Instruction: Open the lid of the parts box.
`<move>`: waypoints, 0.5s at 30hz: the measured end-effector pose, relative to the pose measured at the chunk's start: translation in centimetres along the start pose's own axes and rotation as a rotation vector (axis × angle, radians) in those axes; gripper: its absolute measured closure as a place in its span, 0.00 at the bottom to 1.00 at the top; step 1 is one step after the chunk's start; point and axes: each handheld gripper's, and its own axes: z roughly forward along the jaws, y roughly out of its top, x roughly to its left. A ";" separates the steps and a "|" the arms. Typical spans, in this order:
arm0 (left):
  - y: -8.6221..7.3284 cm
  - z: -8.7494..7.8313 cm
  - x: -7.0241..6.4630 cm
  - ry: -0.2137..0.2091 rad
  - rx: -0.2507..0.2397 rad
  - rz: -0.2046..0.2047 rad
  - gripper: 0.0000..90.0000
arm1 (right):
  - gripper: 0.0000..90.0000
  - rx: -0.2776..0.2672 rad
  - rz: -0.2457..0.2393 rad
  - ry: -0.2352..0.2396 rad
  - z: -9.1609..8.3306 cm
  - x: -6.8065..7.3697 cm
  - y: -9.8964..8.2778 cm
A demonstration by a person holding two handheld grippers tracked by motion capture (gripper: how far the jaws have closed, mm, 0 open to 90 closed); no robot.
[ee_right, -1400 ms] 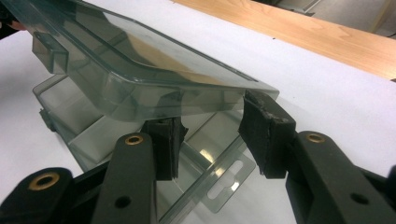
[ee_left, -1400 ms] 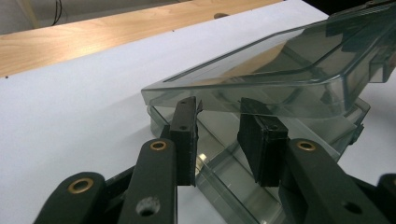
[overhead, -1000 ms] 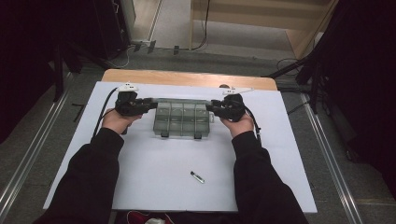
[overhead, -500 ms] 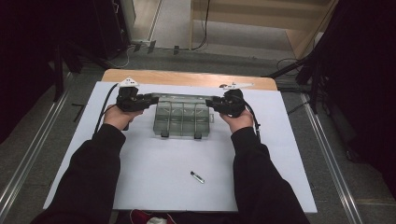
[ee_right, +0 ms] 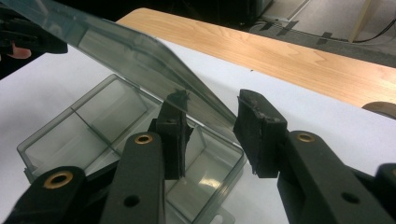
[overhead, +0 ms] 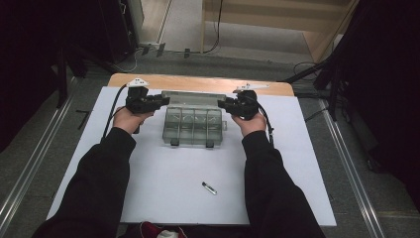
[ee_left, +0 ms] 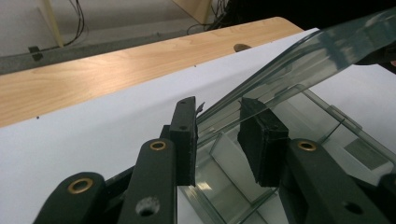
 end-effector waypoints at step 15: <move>0.0 0.9 0.2 0.034 -0.029 -0.005 0.74 | 0.71 -0.012 0.009 -0.025 1.2 -0.6 0.1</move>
